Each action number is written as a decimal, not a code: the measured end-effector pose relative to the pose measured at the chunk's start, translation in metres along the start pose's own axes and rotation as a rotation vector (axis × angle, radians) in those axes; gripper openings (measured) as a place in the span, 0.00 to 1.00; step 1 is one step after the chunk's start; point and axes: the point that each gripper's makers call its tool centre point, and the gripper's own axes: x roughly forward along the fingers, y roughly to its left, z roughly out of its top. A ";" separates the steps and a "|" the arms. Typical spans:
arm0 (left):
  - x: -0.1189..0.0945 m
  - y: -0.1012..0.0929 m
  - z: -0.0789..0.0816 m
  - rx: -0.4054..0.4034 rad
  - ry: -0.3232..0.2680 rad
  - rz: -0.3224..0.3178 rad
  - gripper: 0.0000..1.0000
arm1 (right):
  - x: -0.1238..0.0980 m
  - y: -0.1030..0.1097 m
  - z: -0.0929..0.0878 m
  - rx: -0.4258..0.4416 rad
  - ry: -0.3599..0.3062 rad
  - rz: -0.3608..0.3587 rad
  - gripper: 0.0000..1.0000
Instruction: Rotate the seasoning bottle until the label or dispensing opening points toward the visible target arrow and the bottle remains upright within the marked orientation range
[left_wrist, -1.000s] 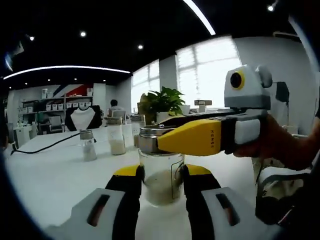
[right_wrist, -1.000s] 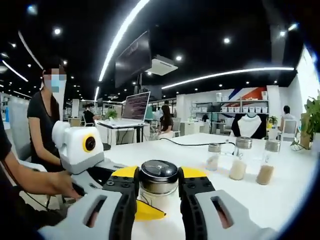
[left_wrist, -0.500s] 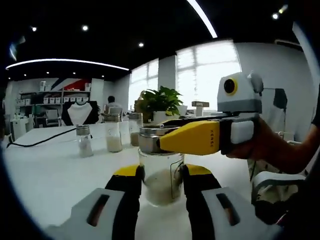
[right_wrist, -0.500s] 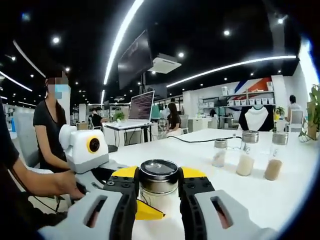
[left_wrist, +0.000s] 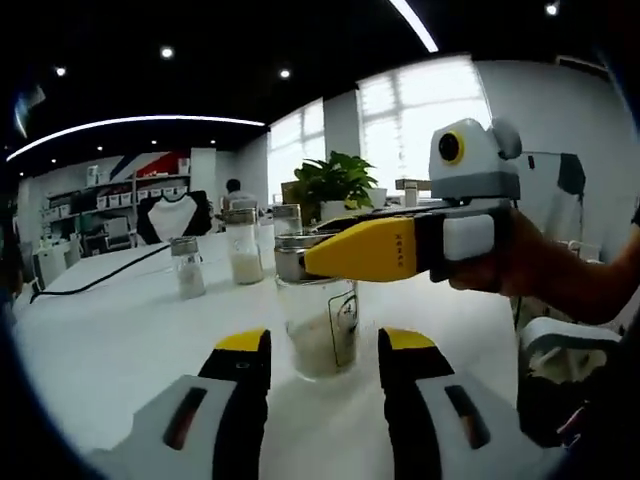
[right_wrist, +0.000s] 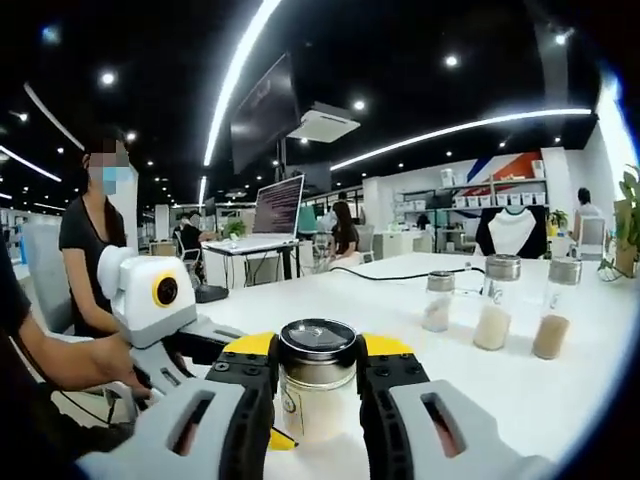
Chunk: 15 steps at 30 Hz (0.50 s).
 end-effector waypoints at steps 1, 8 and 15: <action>-0.001 0.003 -0.003 0.000 0.010 0.011 0.50 | 0.002 0.000 0.000 -0.001 0.001 0.002 0.27; -0.011 0.025 -0.005 0.008 0.021 0.094 0.69 | 0.033 -0.010 0.004 -0.024 0.015 0.007 0.27; -0.021 0.028 0.004 -0.005 -0.018 0.129 0.85 | 0.065 -0.013 0.011 -0.054 0.024 0.012 0.28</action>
